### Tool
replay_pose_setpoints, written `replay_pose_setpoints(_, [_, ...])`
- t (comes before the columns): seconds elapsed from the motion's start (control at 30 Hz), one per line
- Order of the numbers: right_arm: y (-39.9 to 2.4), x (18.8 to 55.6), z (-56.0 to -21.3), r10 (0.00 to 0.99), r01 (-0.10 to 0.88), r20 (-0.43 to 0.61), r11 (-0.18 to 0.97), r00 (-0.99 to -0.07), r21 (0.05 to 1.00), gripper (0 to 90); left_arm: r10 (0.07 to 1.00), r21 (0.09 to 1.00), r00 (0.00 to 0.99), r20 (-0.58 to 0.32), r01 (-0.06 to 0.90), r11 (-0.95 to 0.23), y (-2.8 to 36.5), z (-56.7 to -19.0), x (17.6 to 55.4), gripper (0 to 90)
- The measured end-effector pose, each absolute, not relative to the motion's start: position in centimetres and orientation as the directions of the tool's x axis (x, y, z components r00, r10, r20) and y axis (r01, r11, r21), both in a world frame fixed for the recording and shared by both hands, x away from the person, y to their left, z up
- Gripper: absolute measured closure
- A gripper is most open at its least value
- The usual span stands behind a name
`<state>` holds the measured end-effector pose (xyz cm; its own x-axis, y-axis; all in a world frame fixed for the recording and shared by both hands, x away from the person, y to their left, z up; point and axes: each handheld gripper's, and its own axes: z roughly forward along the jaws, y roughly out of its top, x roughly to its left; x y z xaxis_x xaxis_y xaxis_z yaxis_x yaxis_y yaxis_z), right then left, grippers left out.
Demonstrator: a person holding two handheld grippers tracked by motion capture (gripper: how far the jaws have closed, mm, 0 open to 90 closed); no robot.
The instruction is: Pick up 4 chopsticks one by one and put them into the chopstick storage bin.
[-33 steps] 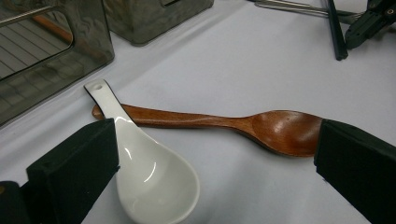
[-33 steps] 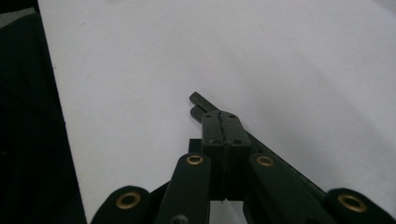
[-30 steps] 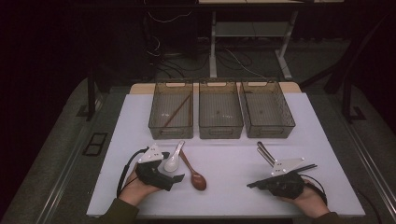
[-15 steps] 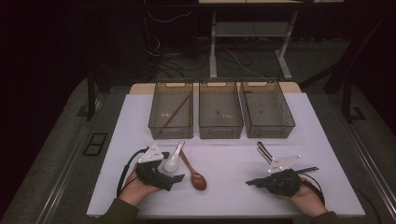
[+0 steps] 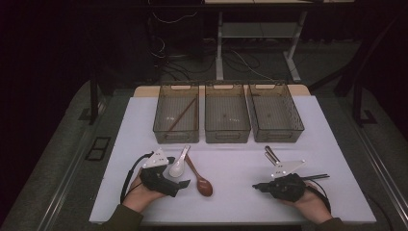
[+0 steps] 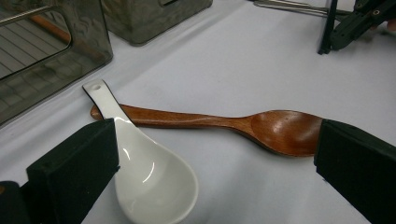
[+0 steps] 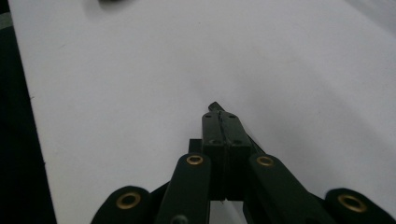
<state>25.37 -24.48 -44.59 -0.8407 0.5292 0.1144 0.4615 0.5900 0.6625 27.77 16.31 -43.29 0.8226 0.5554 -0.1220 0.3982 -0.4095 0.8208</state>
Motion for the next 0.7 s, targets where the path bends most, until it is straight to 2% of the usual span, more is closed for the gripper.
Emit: replay_pose_setpoints(0.7, [-23.4, 27.2, -44.6, 0.615, 0.521, 0.106, 0.551, -0.782, 0.652, 89.0, 0.555, 0.821, 0.822, -0.125, 0.400, -0.408, 16.3, -43.3, 27.8, 0.0])
